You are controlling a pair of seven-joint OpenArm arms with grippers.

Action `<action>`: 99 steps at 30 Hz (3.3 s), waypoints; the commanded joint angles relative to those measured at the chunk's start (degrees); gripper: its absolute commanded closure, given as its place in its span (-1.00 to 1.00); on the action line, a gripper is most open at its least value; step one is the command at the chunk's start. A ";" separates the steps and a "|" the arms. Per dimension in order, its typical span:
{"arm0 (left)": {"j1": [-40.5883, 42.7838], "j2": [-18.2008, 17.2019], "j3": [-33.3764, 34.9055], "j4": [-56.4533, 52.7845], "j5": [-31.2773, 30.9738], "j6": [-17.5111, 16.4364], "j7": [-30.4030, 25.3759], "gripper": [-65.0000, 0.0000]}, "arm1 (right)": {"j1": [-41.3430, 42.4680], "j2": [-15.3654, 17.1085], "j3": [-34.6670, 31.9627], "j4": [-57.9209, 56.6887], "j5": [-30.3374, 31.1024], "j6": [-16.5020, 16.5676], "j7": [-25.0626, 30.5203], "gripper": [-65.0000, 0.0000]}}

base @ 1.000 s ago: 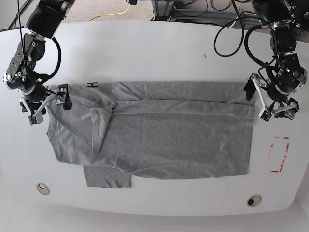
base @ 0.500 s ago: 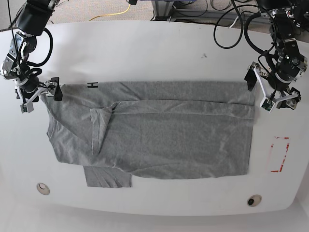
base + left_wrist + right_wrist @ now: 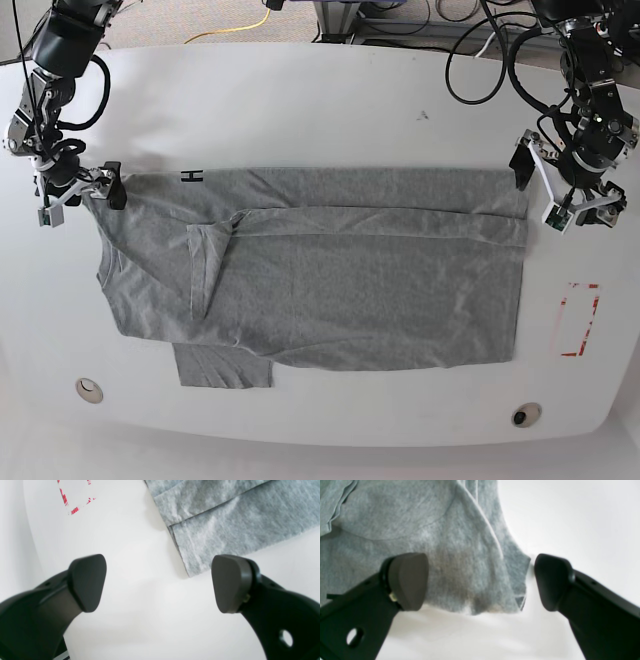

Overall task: Layout the t-shirt on the table in an organized manner, then fold the t-shirt properly
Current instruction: 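Release the sleeve and move both grippers to the folded edge corners, then grasp the folded edge corners with both grippers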

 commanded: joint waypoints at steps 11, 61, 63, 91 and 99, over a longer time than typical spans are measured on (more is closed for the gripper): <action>-0.61 -0.93 -0.38 1.30 -0.20 0.34 -0.93 -1.00 | 0.64 0.85 0.27 0.48 0.88 0.32 0.74 0.44; -3.34 1.80 1.64 -23.40 -0.11 0.34 -9.63 -0.81 | 0.46 -0.29 0.35 0.83 3.96 0.32 0.39 0.80; -3.34 1.71 2.52 -23.49 -0.11 0.34 -9.63 -0.43 | -0.06 -0.12 0.35 0.83 5.10 0.32 0.39 0.80; 7.65 -1.19 2.43 -7.32 0.15 0.34 -8.22 1.00 | -11.93 -2.84 8.44 16.57 5.89 0.32 -10.08 0.82; 10.73 -3.65 1.99 -2.57 0.06 0.34 -3.04 1.00 | -19.14 -7.50 12.84 29.23 4.66 0.32 -15.97 0.82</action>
